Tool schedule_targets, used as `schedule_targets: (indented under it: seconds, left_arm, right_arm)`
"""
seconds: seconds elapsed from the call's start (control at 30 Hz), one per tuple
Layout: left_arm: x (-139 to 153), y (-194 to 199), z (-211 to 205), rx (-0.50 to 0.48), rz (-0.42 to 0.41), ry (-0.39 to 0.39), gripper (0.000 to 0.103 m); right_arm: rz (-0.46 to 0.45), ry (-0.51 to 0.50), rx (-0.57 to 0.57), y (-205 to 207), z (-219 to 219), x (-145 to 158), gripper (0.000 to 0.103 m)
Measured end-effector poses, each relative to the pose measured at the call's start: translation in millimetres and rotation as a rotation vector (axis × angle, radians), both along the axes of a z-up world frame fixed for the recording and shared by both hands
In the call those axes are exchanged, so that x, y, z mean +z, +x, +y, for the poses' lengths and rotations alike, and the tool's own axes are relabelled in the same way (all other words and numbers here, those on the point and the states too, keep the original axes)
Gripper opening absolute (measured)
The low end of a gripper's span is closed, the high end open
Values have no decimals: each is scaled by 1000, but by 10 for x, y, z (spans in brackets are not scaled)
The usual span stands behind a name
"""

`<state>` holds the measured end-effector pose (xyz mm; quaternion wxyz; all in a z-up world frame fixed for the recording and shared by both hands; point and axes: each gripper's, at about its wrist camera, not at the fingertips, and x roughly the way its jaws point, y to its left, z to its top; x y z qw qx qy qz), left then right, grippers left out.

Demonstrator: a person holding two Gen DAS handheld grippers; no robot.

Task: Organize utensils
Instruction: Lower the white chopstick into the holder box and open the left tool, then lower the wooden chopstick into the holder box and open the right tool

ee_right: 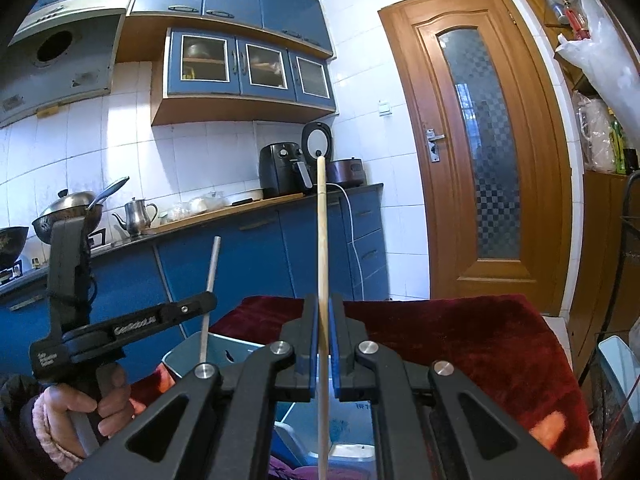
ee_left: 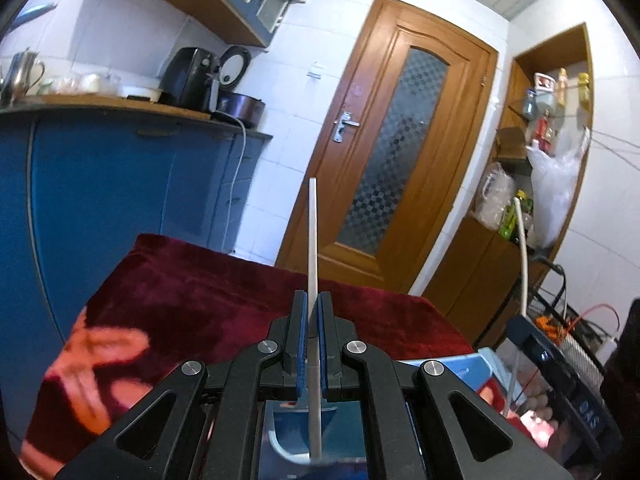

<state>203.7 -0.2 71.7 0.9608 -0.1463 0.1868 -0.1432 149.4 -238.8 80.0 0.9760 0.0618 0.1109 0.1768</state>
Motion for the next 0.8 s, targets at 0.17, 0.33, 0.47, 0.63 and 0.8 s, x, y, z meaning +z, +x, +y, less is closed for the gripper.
schedule_targets:
  seconds: [0.17,0.33,0.47,0.63,0.8]
  left_arm:
    - [12,-161,-45,-20,-31,67,7]
    - [41,-286,-117,-42,-48,104,24]
    - [56,-359,-153,-56,-56,109,27]
    - [69,-412,-151,-50,-55,109,27]
    - [71,-437,-125,-41,-40,109,27]
  right_arm:
    - [2,24,-14,94,-33,7,6]
    - [1,31,-21,215,23,-68,6]
    - [-21,12,-30,209,94,-149,6]
    - [-47,-37,-53,124,144,-250,6]
    - [-19,-65,-56,45,83,-282,6]
